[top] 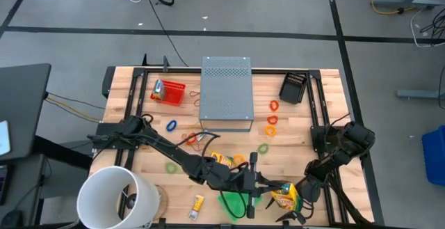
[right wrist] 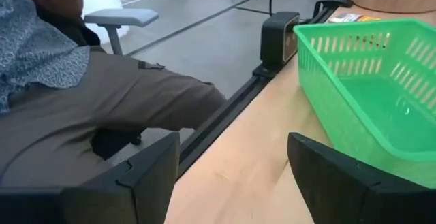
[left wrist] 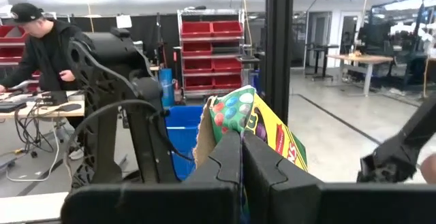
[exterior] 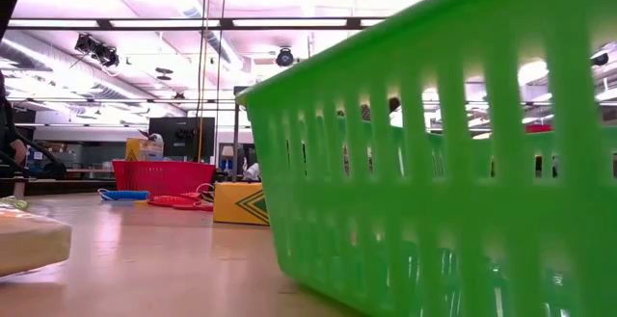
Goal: Pick & Place Office Desk Supplies
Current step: Put the yellow crayon box into the red basket
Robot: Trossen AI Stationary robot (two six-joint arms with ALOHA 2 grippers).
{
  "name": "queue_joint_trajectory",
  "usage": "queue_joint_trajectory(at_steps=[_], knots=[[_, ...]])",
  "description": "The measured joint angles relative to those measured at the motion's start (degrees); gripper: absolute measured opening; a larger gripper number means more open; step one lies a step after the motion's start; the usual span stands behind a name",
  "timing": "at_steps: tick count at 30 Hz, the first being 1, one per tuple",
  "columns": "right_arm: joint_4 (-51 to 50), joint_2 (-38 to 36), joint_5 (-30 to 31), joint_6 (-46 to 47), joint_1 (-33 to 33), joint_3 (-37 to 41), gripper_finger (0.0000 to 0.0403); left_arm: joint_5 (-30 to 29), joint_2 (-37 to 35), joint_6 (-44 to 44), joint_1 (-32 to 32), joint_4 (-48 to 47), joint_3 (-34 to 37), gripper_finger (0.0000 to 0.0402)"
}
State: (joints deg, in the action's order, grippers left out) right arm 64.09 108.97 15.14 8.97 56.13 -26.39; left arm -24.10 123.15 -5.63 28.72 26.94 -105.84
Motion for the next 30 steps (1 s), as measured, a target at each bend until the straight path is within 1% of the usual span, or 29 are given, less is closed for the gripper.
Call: queue_joint_trajectory(at_steps=[2,5,8,10,12,15,17,21,22,24,28,30], knots=[[0.0,0.0,-0.1,-0.2,0.3,0.0,0.0279,-0.3,0.0,0.1,0.2,-2.1,0.0,0.0002],[0.0,0.0,-0.1,-0.4,0.3,0.0,0.0279,-4.1,0.0,0.4,1.0,-3.6,0.0,0.0002],[0.1,0.0,-0.1,-0.4,0.3,0.0,0.0279,-5.5,0.3,0.7,1.7,-3.2,0.0,0.0002],[0.4,0.0,-0.1,-0.7,0.3,0.0,0.0279,-5.8,1.2,0.1,2.3,-1.1,0.0,0.0002],[0.6,0.0,-0.1,-0.8,0.3,0.0,0.0279,-4.5,3.1,-0.7,2.6,2.6,0.0,0.0002],[0.7,0.0,0.0,-0.9,0.2,0.0,0.0279,0.5,6.3,-2.0,2.9,10.9,0.0,0.0002],[0.7,0.0,0.1,-0.9,0.2,0.0,0.0279,2.3,8.1,-3.1,2.9,15.4,0.0,0.0002],[0.8,0.0,0.2,-0.9,0.2,0.0,0.0279,2.2,9.4,-3.2,2.4,14.9,0.9,0.0002],[0.8,0.0,0.3,-0.9,0.2,0.0,0.0279,2.1,9.4,-2.0,2.0,16.0,2.2,0.0002],[0.8,0.0,0.3,-0.8,0.2,0.0,0.0279,1.8,8.7,-0.3,1.5,21.5,6.7,0.0002],[0.8,0.0,0.3,-0.9,0.2,0.0,0.0279,3.3,6.2,0.1,1.2,39.8,19.6,0.0002],[0.8,0.0,0.6,-0.9,0.2,0.0,0.0279,3.4,4.0,0.2,1.3,46.9,26.6,0.0002]])
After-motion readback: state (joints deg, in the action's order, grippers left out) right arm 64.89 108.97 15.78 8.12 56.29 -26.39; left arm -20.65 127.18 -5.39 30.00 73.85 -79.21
